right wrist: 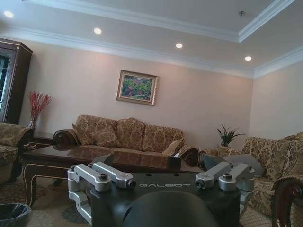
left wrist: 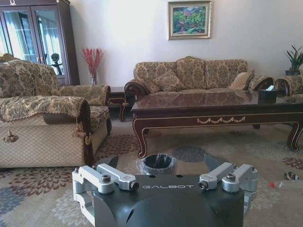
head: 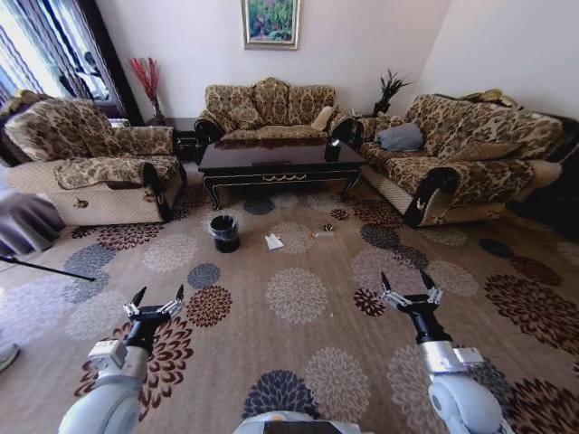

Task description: Move to the front of the table and pick up the trash from the floor, then place it into the trash bin.

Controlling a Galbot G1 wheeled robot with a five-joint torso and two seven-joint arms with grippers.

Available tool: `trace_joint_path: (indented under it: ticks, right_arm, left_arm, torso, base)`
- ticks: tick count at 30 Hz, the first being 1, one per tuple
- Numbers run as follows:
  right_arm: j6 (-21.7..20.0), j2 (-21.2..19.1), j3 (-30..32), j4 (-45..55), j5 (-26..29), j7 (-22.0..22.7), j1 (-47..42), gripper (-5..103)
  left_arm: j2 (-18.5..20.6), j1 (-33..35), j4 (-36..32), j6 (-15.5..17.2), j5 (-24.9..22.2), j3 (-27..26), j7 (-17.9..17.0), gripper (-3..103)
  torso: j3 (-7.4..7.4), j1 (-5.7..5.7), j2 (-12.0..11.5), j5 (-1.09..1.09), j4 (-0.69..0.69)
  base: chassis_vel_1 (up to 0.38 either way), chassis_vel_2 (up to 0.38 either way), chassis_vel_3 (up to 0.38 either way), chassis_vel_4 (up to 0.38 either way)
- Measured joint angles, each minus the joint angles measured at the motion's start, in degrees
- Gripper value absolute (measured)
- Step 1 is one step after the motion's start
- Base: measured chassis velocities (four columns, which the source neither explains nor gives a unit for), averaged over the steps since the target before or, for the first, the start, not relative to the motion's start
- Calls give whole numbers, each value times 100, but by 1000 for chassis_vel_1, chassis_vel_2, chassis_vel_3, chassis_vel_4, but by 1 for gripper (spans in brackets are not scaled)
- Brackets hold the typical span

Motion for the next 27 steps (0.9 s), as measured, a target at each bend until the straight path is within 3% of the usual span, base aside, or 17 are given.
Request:
trace_joint_path:
  ticks: [27]
  right_arm:
    - [43, 79, -28, 38, -168, -77, -115, 100]
  left_arm:
    - [-39, 96, -13, -16, 43, 16, -1, 100]
  torso:
    - [-391, -300, -691, 2, 1]
  base:
    - [0, 0, 0, 0]
